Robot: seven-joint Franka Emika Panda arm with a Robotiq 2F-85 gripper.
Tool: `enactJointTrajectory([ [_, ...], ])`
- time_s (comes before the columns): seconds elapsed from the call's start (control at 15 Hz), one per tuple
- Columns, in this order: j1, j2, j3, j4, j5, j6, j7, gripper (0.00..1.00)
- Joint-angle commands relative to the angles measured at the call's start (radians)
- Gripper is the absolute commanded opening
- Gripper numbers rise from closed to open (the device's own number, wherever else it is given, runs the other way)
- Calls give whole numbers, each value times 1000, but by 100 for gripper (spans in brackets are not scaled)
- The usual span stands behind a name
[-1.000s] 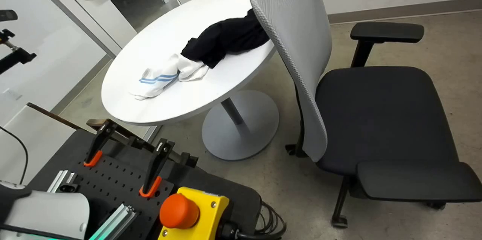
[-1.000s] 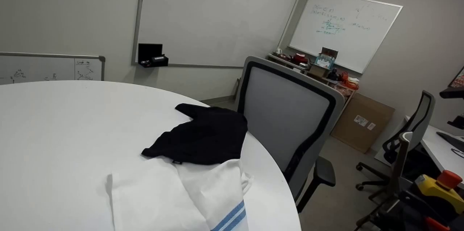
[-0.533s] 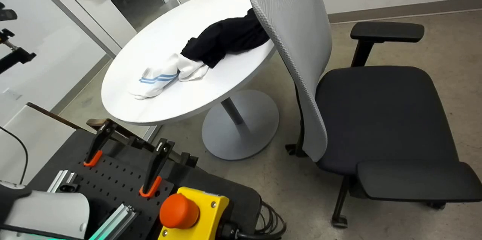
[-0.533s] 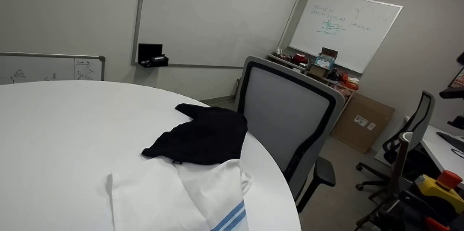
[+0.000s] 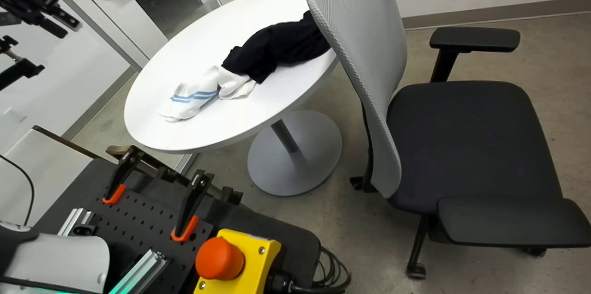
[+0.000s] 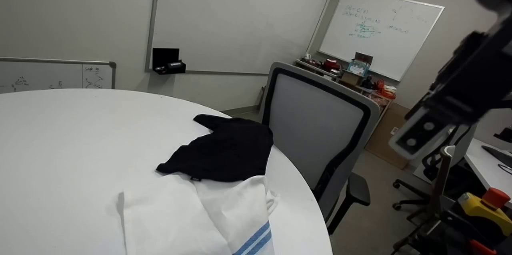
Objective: Hang the white towel and the black shirt on the chair, afterwards take the towel off and put it back on the table
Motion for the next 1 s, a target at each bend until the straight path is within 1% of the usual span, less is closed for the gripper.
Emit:
enactJointTrajectory([
  [0.0,-23,177,-17,50,-114,89,119,100],
  [0.2,-3,278,-67,86,-192,123,196,100],
  [0.4,41,389,-131,136,-269,143,258,100],
  [0.47,0,431,-93,156,-294,150,278,100],
  [0.87,56,675,-140,288,-432,170,354,100],
  [0.93,177,700,-251,311,-398,177,323,100],
])
